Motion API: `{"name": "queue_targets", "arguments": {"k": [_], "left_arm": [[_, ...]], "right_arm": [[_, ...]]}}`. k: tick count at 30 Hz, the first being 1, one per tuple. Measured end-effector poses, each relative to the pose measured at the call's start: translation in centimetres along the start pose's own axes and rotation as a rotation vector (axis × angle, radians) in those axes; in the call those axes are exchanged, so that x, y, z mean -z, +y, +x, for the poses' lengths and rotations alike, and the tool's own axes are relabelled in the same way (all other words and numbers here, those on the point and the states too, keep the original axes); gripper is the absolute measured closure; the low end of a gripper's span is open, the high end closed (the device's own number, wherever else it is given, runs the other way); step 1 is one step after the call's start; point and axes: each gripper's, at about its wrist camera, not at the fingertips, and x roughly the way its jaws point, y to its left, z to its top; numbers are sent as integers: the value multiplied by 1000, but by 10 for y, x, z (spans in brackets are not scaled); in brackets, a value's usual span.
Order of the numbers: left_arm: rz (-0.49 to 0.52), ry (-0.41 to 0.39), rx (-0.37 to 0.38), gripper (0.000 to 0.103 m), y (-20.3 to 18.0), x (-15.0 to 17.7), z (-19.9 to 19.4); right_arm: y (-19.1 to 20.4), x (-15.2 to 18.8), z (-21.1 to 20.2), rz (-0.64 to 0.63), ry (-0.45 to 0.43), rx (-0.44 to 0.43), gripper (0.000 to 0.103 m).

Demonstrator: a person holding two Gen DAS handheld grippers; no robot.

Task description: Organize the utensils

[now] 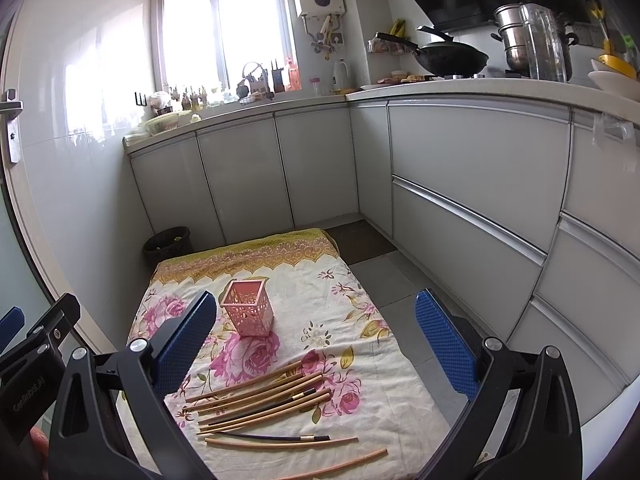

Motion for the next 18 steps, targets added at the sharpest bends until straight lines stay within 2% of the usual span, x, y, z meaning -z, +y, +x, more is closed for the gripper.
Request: {"name": "queue_targets", "arguments": {"k": [18], "left_arm": [[2, 18, 3, 7, 4, -1, 4]], "right_arm": [[1, 5, 3, -2, 18, -4, 6]]}}
